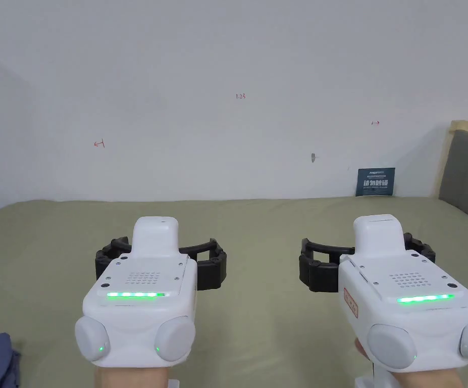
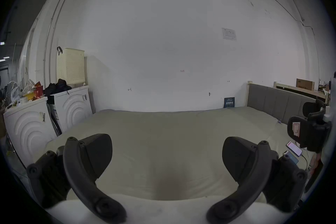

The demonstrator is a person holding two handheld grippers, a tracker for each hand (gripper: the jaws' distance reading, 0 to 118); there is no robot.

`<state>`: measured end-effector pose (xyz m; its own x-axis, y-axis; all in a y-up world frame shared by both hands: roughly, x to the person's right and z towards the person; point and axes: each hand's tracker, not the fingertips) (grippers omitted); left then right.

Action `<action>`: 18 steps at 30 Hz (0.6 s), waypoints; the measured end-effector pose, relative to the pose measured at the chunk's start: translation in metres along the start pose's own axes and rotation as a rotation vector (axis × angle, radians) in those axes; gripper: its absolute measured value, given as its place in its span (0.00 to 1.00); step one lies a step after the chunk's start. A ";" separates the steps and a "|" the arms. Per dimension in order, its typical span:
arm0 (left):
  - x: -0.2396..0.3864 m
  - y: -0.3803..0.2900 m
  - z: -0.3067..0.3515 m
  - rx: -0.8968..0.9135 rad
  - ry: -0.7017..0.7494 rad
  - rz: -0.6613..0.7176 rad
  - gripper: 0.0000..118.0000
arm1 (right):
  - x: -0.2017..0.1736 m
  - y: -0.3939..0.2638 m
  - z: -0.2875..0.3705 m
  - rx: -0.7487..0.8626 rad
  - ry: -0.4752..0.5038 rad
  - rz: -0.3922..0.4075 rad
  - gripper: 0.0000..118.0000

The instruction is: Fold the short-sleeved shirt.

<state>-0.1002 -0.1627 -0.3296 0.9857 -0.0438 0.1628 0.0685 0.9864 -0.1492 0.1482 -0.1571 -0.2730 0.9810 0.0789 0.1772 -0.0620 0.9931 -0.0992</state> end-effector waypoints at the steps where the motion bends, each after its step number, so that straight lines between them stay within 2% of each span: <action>1: 0.000 0.000 0.000 0.001 0.000 0.001 1.00 | -0.005 0.002 -0.001 -0.059 -0.050 0.012 1.00; 3: 0.000 0.001 0.001 -0.008 -0.004 0.005 1.00 | -0.011 0.000 -0.007 -0.121 -0.116 0.013 1.00; 6: 0.001 0.003 0.004 -0.008 -0.011 0.019 1.00 | -0.006 -0.006 -0.004 -0.058 -0.023 -0.034 1.00; 7: 0.001 0.004 0.004 -0.007 -0.008 0.016 1.00 | -0.003 -0.008 -0.005 -0.056 -0.050 -0.057 1.00; 10: 0.001 0.006 0.006 -0.012 -0.014 0.006 1.00 | 0.003 -0.007 -0.005 -0.053 -0.004 -0.094 1.00; 12: 0.003 0.007 0.008 -0.012 -0.016 -0.005 1.00 | 0.005 -0.007 -0.006 -0.036 -0.010 -0.078 1.00; 15: 0.004 0.008 0.011 -0.006 -0.014 -0.012 1.00 | 0.005 -0.008 -0.004 0.015 -0.048 -0.005 1.00; 18: 0.003 0.008 0.008 -0.013 -0.016 -0.010 1.00 | 0.004 -0.006 -0.004 0.001 -0.048 0.010 1.00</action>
<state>-0.0979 -0.1532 -0.3225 0.9824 -0.0513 0.1796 0.0807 0.9837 -0.1606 0.1529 -0.1633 -0.2755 0.9704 0.0932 0.2229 -0.0723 0.9923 -0.1004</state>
